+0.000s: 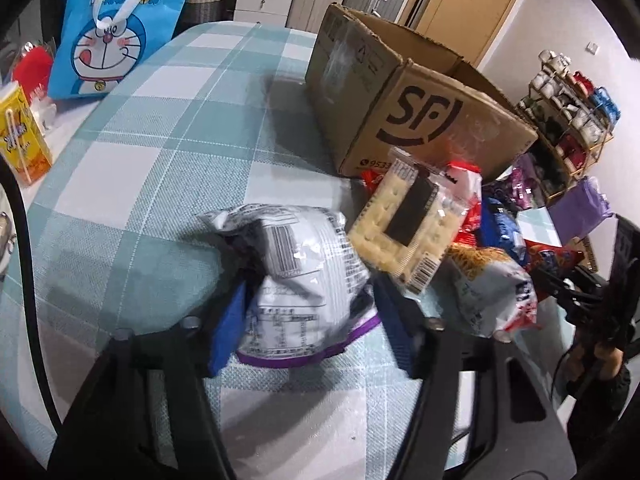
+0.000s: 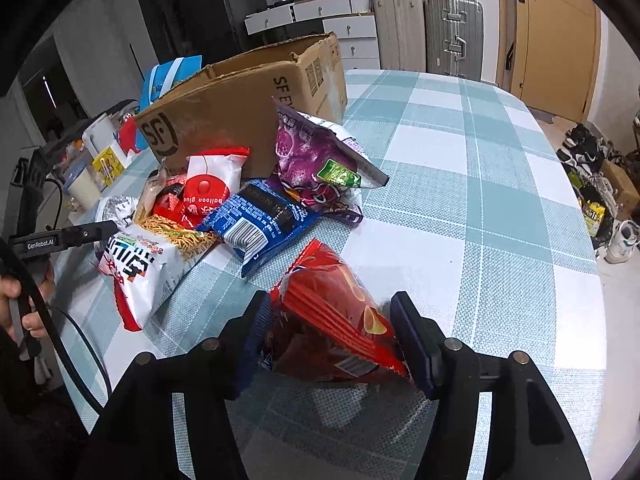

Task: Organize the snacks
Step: 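Grasp the white-purple chip bag with the left gripper while the right grasps the red triangular chip bag, then carry both chip bags over the cardboard box with both grippers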

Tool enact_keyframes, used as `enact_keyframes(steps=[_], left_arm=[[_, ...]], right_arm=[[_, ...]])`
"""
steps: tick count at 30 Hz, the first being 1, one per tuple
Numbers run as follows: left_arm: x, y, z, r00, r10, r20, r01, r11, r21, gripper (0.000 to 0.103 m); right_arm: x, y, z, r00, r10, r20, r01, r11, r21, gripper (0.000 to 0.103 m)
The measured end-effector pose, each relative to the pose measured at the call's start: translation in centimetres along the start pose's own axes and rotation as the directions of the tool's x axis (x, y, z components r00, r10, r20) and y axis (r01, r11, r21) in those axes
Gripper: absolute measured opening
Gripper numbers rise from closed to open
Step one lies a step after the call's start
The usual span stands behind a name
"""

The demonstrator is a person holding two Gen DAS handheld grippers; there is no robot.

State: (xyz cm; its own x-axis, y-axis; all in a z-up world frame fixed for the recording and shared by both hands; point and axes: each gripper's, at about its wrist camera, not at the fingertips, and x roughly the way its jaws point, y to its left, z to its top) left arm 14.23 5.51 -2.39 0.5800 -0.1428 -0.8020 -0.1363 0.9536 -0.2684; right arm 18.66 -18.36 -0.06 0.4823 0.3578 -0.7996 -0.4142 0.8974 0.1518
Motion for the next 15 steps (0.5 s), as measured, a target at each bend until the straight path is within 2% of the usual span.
enact_keyframes(steps=[3,6,10,15], left_arm=[[0.0,0.2,0.0,1.000,-0.011,0.013,0.011,1.000,-0.019,0.046],[-0.2,0.7,-0.1,0.999,-0.037,0.022,0.038,0.999,-0.032,0.042],[-0.9,0.6,-0.6,0.998,-0.050,0.032,0.051,0.999,-0.014,0.039],[-1.8,0.3,-1.4,0.997,-0.047,0.056,0.047,0.999,0.016,0.037]], right_arm=[[0.0,0.2,0.0,1.000,-0.005,-0.001,0.005,1.000,-0.007,0.062],[-0.1,0.2,-0.2,1.000,0.003,0.006,-0.003,1.000,-0.007,0.060],[-0.7,-0.1,-0.2,0.999,0.029,0.021,-0.029,1.000,0.006,0.049],[-1.2,-0.2,-0.4,0.998,0.040,0.042,-0.041,0.999,0.014,0.045]])
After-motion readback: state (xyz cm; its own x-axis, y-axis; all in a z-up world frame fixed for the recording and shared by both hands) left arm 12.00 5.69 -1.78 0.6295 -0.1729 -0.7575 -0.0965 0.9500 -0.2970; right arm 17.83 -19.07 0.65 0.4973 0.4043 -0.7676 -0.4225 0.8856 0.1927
